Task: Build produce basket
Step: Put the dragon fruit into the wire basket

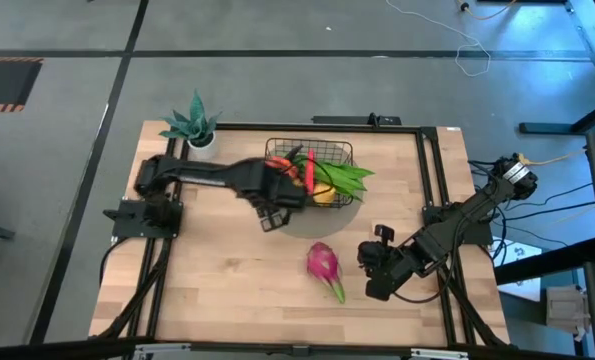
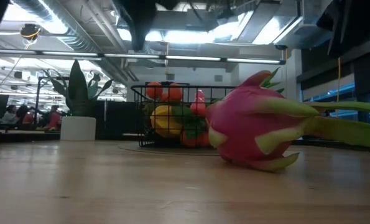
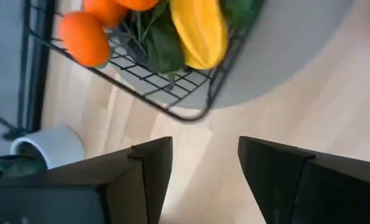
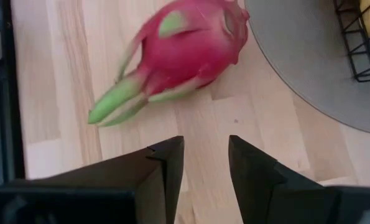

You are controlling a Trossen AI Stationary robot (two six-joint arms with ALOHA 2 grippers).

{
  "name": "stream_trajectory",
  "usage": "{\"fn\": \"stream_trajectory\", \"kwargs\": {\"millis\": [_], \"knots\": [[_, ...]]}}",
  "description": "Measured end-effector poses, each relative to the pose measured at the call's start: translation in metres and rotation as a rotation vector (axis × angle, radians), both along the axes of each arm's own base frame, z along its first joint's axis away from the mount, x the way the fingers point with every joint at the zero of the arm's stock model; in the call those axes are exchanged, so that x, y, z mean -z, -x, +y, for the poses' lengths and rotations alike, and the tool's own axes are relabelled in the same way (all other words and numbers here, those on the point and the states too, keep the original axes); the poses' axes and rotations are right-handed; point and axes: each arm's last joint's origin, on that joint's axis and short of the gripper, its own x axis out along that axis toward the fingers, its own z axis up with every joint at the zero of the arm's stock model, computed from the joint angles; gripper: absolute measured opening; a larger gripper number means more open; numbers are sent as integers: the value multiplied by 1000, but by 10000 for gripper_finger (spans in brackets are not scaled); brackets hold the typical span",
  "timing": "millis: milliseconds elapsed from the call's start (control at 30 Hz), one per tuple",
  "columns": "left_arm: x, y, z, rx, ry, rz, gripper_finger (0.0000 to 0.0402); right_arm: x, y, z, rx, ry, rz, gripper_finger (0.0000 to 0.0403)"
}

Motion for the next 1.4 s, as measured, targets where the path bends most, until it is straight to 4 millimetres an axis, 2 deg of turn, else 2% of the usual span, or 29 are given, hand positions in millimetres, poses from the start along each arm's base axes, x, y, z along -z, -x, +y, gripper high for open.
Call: {"fn": "stream_trajectory", "kwargs": {"millis": [167, 333, 500, 633, 733, 967, 1100, 1300, 1400], "knots": [[-17, 40, -20, 68, 25, -42, 173, 1, -2, 1, 1, -8, -12, 116], [-24, 96, -28, 25, -3, -131, 173, 3, -3, 2, 3, 4, -12, 116], [-14, 155, -19, -77, -84, -259, 173, 4, -5, 3, 2, 2, -15, 116], [7, 181, -15, -64, -130, -472, 173, 5, -6, 4, 1, -3, -22, 116], [23, 186, -16, 10, -157, -665, 173, 5, -7, 5, 1, -5, -25, 116], [60, 186, -17, 305, -200, -929, 173, 5, -7, 5, 1, -6, -25, 116], [73, 188, -12, 446, -186, -1052, 173, 5, -7, 5, -1, -7, -27, 116], [90, 202, 3, 477, -184, -1159, 173, 4, -8, 5, 7, 3, -49, 116], [97, 209, 4, 579, -138, -1177, 173, 4, -8, 5, 7, 2, -52, 116]]}}
